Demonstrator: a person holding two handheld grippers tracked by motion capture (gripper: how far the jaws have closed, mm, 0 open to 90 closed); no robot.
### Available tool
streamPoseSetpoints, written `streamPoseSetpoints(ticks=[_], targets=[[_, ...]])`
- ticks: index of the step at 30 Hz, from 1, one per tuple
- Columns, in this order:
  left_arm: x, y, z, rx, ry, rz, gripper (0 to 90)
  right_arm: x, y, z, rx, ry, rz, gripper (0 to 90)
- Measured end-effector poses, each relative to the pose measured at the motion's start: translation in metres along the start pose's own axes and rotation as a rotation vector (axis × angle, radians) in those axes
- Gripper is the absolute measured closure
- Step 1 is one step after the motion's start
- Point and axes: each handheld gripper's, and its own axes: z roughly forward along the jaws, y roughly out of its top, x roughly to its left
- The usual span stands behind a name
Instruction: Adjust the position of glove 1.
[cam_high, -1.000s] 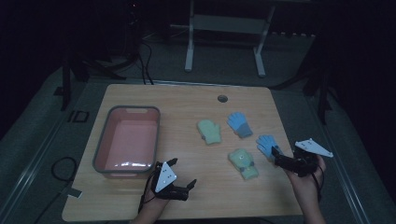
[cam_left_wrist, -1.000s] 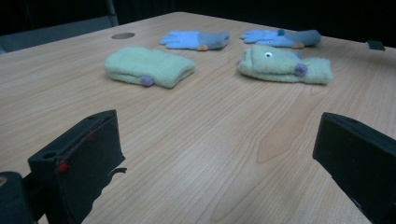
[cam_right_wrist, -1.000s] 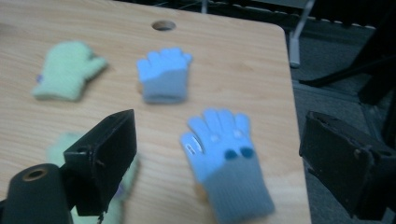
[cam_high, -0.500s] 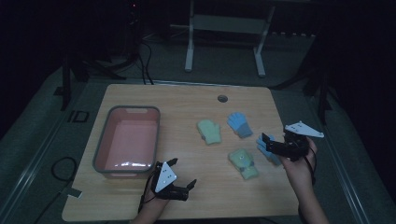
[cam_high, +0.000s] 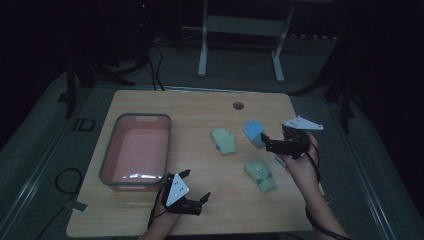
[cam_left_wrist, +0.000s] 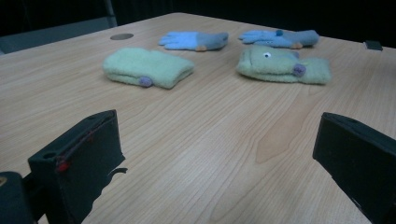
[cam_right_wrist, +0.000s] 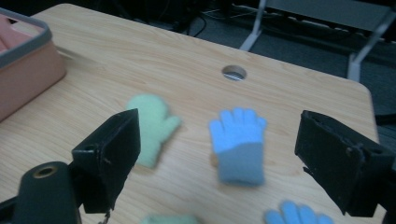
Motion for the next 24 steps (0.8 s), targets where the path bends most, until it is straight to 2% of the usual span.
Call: streamPoseSetpoints(ticks=[8,14,16,17,20,21,22,24], targets=[[0.0,0.0,0.0,-0.002,-0.005,0.002,1.5,0.022,0.013,0.027,0.037,0.048,-0.032,14.4],[-0.001,0.0,0.0,-0.001,-0.011,0.013,1.5,0.037,0.016,0.049,0.065,0.093,-0.045,15.5],[-0.001,0.0,0.0,-0.001,-0.012,0.013,1.5,0.04,0.016,0.054,0.072,0.095,-0.053,15.7],[-0.001,0.0,0.0,-0.003,-0.013,0.011,1.5,0.045,0.016,0.062,0.086,0.107,-0.066,18.7],[-0.002,0.0,0.0,-0.002,-0.013,0.013,1.5,0.05,0.016,0.074,0.108,0.121,-0.076,19.7],[-0.002,0.0,0.0,-0.002,-0.013,0.013,1.5,0.05,0.016,0.074,0.108,0.121,-0.076,19.7],[-0.002,0.0,0.0,-0.002,-0.013,0.014,1.5,0.054,0.015,0.084,0.127,0.139,-0.077,21.2],[-0.002,0.0,0.0,-0.002,-0.012,0.016,1.5,0.057,0.014,0.092,0.148,0.143,-0.075,24.3]])
